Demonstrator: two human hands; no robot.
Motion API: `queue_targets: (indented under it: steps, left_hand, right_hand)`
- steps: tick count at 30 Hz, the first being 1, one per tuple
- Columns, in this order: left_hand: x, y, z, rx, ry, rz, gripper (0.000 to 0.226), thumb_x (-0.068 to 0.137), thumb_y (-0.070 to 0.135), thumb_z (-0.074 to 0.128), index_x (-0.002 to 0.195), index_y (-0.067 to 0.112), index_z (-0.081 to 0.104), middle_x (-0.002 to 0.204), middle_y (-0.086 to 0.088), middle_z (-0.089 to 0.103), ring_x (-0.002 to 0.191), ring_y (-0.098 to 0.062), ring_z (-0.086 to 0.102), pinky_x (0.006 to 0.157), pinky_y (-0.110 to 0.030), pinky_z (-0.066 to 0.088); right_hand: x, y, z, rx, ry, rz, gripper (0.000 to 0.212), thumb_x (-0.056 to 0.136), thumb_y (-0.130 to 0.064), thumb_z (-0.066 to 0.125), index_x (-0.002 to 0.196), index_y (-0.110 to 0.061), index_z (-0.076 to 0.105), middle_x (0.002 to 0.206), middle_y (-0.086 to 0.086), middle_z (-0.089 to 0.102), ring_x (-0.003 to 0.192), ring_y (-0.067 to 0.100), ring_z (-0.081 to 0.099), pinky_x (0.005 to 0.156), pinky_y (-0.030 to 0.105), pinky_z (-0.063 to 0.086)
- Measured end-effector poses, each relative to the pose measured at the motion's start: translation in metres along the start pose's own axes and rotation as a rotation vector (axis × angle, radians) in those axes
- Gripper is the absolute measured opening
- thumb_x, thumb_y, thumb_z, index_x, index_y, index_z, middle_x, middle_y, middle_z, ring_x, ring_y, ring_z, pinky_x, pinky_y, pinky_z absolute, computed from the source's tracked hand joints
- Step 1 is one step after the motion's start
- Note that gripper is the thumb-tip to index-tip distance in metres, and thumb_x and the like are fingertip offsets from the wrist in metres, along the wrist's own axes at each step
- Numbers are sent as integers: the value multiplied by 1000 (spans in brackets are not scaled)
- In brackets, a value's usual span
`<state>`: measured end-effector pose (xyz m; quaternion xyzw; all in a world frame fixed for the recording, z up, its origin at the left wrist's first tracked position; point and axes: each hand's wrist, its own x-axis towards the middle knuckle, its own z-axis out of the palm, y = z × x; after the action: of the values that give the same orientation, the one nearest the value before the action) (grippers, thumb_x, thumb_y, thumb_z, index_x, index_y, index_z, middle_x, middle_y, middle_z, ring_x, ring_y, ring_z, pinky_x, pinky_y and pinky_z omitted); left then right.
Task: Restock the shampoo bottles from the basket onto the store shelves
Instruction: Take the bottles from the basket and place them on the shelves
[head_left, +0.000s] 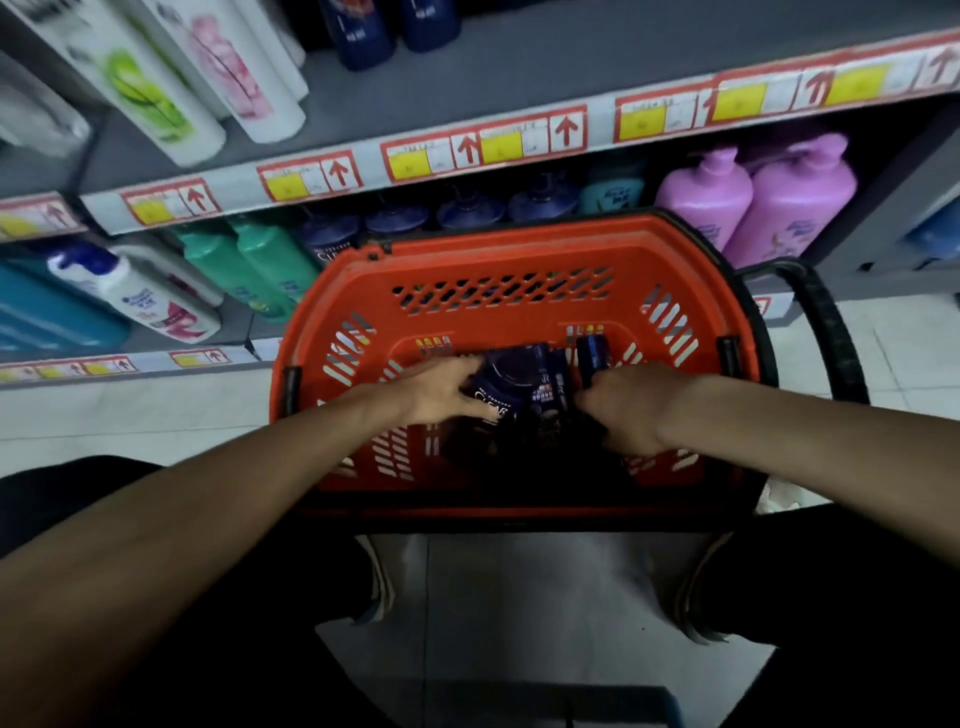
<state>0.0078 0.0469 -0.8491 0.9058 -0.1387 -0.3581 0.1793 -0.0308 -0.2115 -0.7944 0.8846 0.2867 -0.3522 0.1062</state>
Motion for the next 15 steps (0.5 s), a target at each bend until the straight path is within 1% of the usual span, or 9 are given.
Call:
queue_targets:
  steps: [2, 3, 5, 6, 8, 10, 11, 13, 15]
  left_hand:
    - [-11, 8, -16, -148, 61, 35, 87, 77, 71, 73, 149, 28, 48, 145, 14, 56, 131, -12, 55, 114, -37, 44]
    - [-16, 13, -25, -221, 107, 56, 83, 75, 70, 75, 145, 31, 53, 142, 16, 59, 129, -10, 57, 114, -39, 44]
    - [-29, 22, -42, -382, 208, 108, 80, 69, 71, 80, 136, 30, 62, 132, 13, 68, 123, -11, 64, 111, -44, 48]
    - [-36, 29, -51, -440, 252, 139, 76, 70, 65, 83, 133, 27, 64, 128, 10, 72, 120, -12, 67, 109, -45, 51]
    - [-53, 42, -69, -533, 331, 160, 57, 79, 44, 86, 127, 22, 67, 121, 6, 74, 113, -11, 70, 105, -40, 54]
    - [-70, 50, -83, -615, 415, 173, 40, 87, 22, 81, 125, 20, 67, 116, 7, 75, 106, -5, 71, 96, -27, 56]
    - [-78, 53, -88, -660, 462, 187, 39, 89, 18, 79, 126, 18, 67, 116, 5, 76, 105, -6, 72, 93, -25, 56]
    - [-85, 56, -91, -798, 574, 189, 39, 90, 17, 78, 127, 13, 68, 117, -3, 77, 105, -17, 73, 91, -30, 58]
    - [-83, 63, -91, -973, 679, 133, 35, 89, 21, 79, 122, 13, 72, 110, -7, 78, 95, -21, 75, 82, -34, 60]
  right_hand:
    - [-1, -7, -18, 58, 46, 4, 34, 92, -27, 65, 123, -16, 62, 121, 6, 65, 106, 26, 66, 81, 36, 58]
    - [-2, -11, -29, 97, 78, 0, 39, 91, -30, 66, 127, -16, 59, 123, 7, 64, 109, 28, 65, 86, 38, 58]
    - [-5, -18, -50, 200, 149, -17, 51, 89, -34, 70, 134, -17, 52, 124, 9, 63, 110, 32, 65, 90, 41, 58]
    - [-6, -22, -60, 249, 184, -27, 54, 88, -33, 72, 135, -18, 50, 122, 10, 63, 107, 32, 66, 89, 42, 58]
    - [-11, -27, -77, 308, 255, -42, 52, 88, -29, 73, 134, -16, 51, 116, 9, 65, 101, 30, 66, 88, 42, 58]
    - [-17, -28, -89, 353, 336, -44, 50, 89, -26, 72, 133, -14, 50, 117, 7, 64, 101, 28, 63, 88, 39, 55]
    - [-21, -29, -94, 372, 375, -43, 52, 90, -26, 73, 134, -13, 49, 119, 7, 61, 102, 27, 61, 88, 36, 52]
    - [-24, -28, -102, 413, 436, -40, 61, 89, -31, 74, 139, -15, 43, 119, 8, 58, 103, 27, 58, 85, 35, 48]
    - [-22, -29, -106, 471, 488, -49, 76, 87, -35, 76, 148, -19, 33, 121, 9, 59, 104, 29, 60, 88, 38, 51]
